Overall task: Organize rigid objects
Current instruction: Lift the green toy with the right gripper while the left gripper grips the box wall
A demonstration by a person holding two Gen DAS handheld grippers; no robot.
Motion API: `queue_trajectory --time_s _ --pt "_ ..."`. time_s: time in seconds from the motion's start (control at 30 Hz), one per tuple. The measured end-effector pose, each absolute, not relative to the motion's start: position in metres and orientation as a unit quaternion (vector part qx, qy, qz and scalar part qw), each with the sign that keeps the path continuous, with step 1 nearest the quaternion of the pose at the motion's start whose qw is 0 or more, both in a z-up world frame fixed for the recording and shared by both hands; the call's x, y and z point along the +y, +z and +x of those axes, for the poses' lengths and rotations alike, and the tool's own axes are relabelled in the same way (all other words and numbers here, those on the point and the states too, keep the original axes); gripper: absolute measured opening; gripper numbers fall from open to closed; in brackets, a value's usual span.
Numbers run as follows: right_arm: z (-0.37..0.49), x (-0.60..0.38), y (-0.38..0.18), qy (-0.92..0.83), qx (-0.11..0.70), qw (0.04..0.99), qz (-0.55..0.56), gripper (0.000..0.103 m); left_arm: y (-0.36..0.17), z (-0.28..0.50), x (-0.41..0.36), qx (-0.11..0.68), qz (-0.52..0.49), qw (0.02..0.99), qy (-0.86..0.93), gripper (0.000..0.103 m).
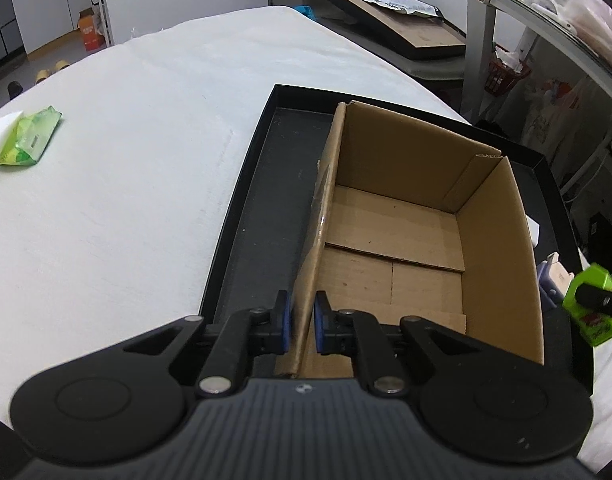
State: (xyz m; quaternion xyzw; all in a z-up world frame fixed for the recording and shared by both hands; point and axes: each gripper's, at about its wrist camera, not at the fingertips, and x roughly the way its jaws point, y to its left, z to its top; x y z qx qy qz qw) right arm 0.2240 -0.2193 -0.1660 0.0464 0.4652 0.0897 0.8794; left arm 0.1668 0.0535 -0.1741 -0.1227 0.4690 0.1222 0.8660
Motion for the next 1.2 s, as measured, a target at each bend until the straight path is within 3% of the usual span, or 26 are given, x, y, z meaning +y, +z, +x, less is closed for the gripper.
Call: queue_trajectory --time_s 0.6,1.2 --pt "0.216 -0.132 -0.096 0.148 0.391 0.908 -0.013 0.060 -0.181 0.156 0.084 0.452 -0.224 0.858 0.097 0.013" --pt "0.218 -0.053 -0.116 0.175 0.415 0.889 -0.079 0.060 -0.192 0.145 0.110 0.432 -0.297 0.847 0.084 0.015"
